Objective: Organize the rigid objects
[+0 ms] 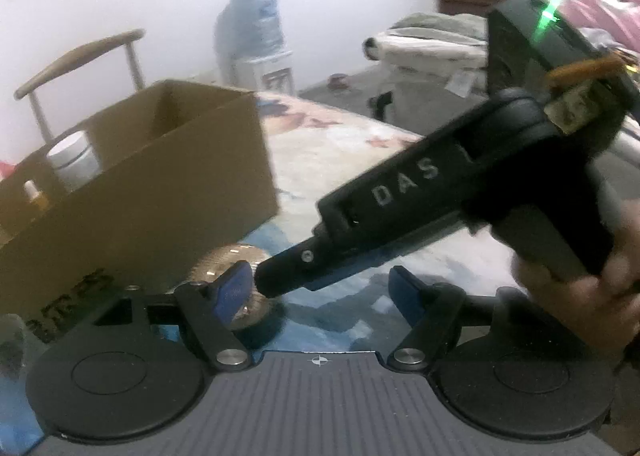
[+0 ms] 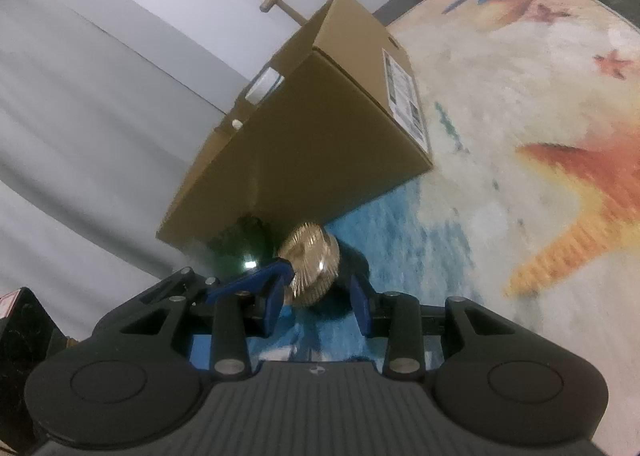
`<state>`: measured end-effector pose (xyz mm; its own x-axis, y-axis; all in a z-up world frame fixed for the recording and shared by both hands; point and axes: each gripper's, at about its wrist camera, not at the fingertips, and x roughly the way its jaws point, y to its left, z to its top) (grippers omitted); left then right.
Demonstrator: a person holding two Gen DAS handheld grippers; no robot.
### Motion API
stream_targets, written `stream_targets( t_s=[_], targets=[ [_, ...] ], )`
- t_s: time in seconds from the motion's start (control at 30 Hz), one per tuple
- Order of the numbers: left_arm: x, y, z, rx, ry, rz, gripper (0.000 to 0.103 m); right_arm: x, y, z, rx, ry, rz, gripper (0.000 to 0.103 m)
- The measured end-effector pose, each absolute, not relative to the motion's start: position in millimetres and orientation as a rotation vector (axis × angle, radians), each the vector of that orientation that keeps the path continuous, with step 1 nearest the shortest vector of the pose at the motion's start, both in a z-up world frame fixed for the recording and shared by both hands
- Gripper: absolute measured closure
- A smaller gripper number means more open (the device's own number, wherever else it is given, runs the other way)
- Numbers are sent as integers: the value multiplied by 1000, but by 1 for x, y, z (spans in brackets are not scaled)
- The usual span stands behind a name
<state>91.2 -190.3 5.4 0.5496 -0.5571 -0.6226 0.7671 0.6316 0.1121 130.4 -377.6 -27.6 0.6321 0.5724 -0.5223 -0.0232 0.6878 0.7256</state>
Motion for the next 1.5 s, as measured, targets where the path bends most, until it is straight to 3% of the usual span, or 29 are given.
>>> stream_targets(
  t_s=[0.23,0.53,1.13,1.5],
  targets=[
    [89,-173,10,359,548,-709,27,129,-380,-13,709,784,336,63],
    [116,-185,-10,365,694,-621,26,180,-354,-22,643,801,363,63],
    [116,-234,-16,378,671,-799,26,122,-420,-23,706,739,211,63],
    [107,-153,10,289,594,-603,20,136,-375,21,517,668,229,62]
  ],
)
